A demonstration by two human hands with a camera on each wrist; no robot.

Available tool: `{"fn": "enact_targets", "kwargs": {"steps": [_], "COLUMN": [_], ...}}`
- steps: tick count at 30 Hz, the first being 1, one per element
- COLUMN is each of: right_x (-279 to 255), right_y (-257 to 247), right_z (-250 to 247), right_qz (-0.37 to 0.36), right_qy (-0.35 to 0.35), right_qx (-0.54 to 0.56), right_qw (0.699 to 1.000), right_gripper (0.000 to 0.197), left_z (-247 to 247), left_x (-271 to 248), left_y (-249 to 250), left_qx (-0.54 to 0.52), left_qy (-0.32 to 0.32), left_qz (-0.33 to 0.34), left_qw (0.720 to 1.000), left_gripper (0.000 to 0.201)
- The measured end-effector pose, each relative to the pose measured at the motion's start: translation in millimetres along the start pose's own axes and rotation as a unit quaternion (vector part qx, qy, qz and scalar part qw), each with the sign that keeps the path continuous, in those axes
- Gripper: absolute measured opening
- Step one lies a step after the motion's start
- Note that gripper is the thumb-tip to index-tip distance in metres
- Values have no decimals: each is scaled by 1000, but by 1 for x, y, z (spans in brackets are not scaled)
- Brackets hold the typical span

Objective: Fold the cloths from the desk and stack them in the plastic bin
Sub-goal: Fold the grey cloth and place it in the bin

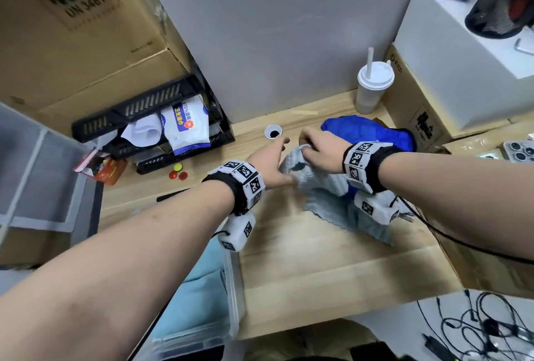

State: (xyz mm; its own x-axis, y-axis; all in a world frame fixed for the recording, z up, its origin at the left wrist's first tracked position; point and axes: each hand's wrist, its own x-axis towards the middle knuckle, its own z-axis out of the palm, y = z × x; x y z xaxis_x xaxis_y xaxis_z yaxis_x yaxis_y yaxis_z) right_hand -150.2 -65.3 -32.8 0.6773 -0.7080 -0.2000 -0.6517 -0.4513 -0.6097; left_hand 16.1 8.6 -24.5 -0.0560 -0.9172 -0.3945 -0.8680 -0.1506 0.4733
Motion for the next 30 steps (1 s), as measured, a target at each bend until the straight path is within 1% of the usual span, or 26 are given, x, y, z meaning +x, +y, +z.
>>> {"fn": "enact_targets", "kwargs": {"steps": [1, 2, 3, 5, 6, 7, 8, 9, 10, 11, 12, 14, 15, 19, 22, 24, 27, 28, 30], "right_x": [4, 8, 11, 16, 17, 16, 14, 13, 11, 10, 10, 10, 10, 13, 17, 19, 20, 20, 19], "right_y": [-6, -13, -20, -31, -37, -42, -47, -51, -54, -56, -57, -61, -62, -63, -60, -57, -55, -54, -55], "right_z": [-2, -3, -5, -7, -8, -9, -9, -10, -9, -7, -5, 0, 2, 10, 8, 3, -8, -12, -22], "right_qz": [4, 8, 6, -1, 1, 1, 0, -9, -22, -35, -41, -42, -34, 15, 73, 105, 137, 146, 165], "right_qy": [2, 4, 8, 23, 27, 20, 4, -16, -38, -53, -58, -54, -53, -35, -11, 14, 51, 65, 87], "right_qx": [30, 51, 66, 98, 118, 138, 145, 123, 75, 23, -19, -65, -78, -104, -142, -137, -124, -123, -120], "right_qw": [1000, 999, 998, 995, 993, 990, 989, 992, 996, 998, 997, 996, 995, 994, 987, 985, 981, 979, 975], "right_gripper": [2, 1, 1, 4, 11, 23, 39, 52, 58, 58, 53, 41, 39, 33, 26, 22, 21, 21, 21], "left_z": [-6, -14, -21, -36, -44, -49, -56, -60, -65, -69, -72, -79, -80, -88, -97, -102, -108, -109, -111], "left_x": [0, -2, -5, -12, -17, -20, -26, -27, -30, -32, -35, -42, -45, -56, -64, -66, -68, -69, -71], "left_y": [0, 0, -2, 1, 2, 1, 1, -3, -6, -10, -11, -15, -18, -25, -29, -37, -49, -52, -55], "left_qx": [-10, -6, -3, -3, -2, -1, 11, 21, 30, 34, 38, 49, 56, 53, 49, 67, 99, 110, 126], "left_qy": [18, 26, 41, 55, 66, 83, 99, 118, 130, 140, 144, 152, 158, 188, 202, 201, 183, 177, 172], "left_qz": [15, 21, 30, 25, 21, 20, 9, 4, 0, 4, 6, 22, 31, 36, 23, 0, -48, -66, -93], "left_qw": [1000, 999, 999, 998, 998, 996, 995, 993, 991, 990, 989, 987, 985, 980, 978, 977, 977, 976, 973], "left_gripper": [89, 80, 66, 29, 17, 9, 6, 12, 18, 22, 23, 19, 17, 16, 20, 21, 22, 24, 38]}}
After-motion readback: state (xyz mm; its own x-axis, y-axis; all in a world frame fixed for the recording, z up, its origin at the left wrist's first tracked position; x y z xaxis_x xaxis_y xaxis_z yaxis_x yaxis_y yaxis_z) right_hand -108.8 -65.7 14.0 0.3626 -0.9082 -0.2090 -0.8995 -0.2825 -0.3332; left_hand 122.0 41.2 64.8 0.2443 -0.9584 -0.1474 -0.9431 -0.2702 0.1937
